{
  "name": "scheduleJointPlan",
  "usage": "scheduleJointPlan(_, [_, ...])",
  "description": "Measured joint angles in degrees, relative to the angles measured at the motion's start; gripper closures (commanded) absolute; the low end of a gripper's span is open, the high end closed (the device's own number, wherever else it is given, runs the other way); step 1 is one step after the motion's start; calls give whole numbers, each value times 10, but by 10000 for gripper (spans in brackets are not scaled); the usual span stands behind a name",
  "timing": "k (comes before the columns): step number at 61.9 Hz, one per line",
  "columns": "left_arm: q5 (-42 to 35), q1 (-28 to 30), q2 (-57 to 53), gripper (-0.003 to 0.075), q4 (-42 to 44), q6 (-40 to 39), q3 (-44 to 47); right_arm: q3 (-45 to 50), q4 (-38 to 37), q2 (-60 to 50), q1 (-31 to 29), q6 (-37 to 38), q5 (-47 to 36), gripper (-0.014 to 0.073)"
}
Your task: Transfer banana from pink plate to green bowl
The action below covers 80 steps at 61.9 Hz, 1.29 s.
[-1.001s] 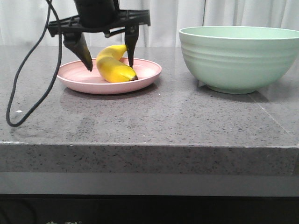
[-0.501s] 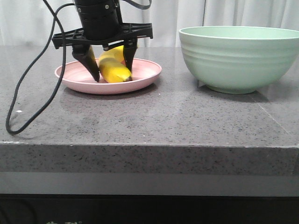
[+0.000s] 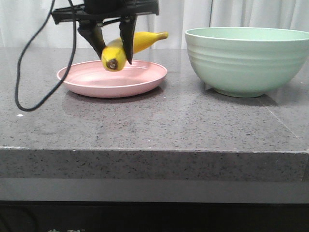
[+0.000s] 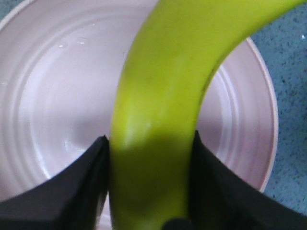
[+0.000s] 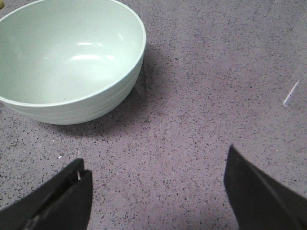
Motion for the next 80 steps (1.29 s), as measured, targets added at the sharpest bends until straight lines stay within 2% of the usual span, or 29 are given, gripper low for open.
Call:
scheduleJointPlan(10, [11, 6, -48, 520, -6, 55, 5, 0, 0, 0, 0, 0, 0, 13])
scheduleJointPlan(19, [-20, 23, -124, 520, -42, 108, 62, 0, 1, 0, 0, 0, 0, 13])
scheduleJointPlan(30, [-89, 80, -215, 520, -169, 218, 191, 0, 12, 0, 0, 0, 0, 13])
scheduleJointPlan(40, [-150, 112, -304, 520, -245, 319, 322, 0, 25, 0, 0, 0, 0, 13])
scheduleJointPlan(59, [-194, 113, -459, 520, -414, 522, 495, 0, 67, 0, 0, -30, 14, 13])
scheduleJointPlan(71, [-206, 106, -494, 520, -599, 699, 579, 0, 148, 0, 0, -104, 47, 13])
scheduleJointPlan(80, [-214, 84, -492, 520, -674, 774, 606, 0, 208, 0, 0, -167, 72, 13])
